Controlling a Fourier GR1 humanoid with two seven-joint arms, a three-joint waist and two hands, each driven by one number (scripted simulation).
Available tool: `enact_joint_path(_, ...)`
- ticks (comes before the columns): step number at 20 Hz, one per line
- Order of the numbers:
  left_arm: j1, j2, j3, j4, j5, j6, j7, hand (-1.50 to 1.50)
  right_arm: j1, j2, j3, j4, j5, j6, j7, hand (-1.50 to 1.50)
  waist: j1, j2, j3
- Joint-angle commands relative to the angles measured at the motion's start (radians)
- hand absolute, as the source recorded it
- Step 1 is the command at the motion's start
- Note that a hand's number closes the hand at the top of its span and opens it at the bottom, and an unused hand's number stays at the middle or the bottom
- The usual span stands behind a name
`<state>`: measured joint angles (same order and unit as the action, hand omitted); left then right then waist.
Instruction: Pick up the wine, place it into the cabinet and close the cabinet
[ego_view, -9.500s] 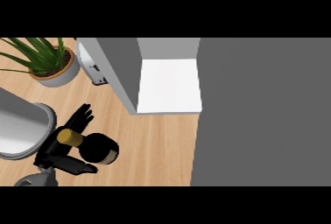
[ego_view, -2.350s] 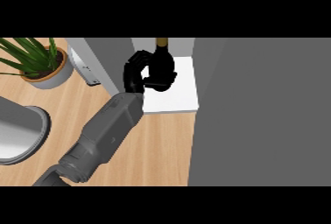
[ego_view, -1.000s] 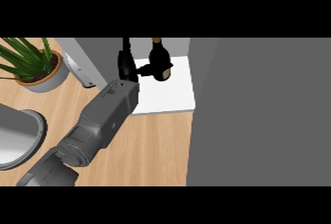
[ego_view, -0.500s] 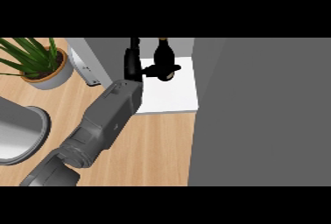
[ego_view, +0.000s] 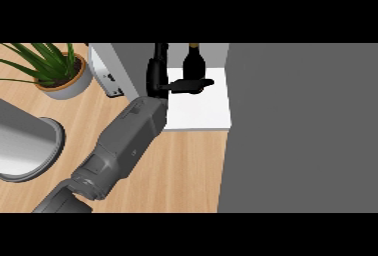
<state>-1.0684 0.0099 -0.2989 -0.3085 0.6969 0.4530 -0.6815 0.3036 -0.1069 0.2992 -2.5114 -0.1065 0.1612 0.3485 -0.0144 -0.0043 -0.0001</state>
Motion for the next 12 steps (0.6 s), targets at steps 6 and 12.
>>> enact_joint_path(6,0.141,0.025,-0.044,-0.272,-0.035,0.006,0.054,-1.50,0.071,-0.006,0.030,-0.202,-0.026,-0.023,0.064,-1.50,0.024,-0.011,0.000)
enact_joint_path(12,0.277,0.056,-0.103,-0.520,-0.062,0.051,0.161,-1.50,0.047,-0.022,0.015,-0.177,-0.030,-0.027,0.067,-1.50,0.026,-0.008,0.000)
